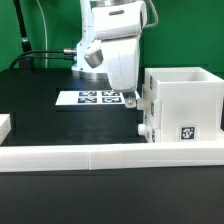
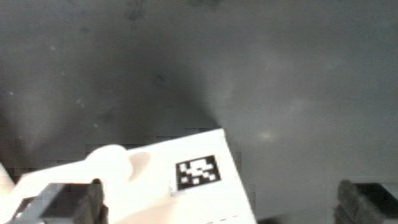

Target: Assemble drawer

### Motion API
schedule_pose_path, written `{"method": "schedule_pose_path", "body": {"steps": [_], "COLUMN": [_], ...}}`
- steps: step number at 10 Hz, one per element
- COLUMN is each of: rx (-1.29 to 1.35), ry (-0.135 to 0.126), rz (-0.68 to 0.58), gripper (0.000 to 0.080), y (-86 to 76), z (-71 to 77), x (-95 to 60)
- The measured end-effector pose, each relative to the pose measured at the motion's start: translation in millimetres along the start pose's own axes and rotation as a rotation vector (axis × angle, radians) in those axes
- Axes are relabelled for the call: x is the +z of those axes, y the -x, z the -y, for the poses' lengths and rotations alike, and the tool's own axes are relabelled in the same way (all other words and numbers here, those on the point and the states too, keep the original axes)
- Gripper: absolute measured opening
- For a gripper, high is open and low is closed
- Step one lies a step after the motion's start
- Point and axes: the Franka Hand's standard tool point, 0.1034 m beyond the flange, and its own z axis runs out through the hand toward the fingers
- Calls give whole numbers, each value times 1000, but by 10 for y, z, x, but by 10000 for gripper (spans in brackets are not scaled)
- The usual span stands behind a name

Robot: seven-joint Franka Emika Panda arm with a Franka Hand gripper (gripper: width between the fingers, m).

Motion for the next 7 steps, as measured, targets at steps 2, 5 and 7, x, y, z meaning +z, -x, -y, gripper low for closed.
{"method": "schedule_pose_path", "body": {"steps": [2, 5, 7], "rx": [14, 53, 107], "ry": [-4, 6, 38], "rz": [1, 15, 25], "gripper": [649, 649, 649], "y": [13, 103, 130], "z": [18, 204, 373], "x": [14, -90, -157]}}
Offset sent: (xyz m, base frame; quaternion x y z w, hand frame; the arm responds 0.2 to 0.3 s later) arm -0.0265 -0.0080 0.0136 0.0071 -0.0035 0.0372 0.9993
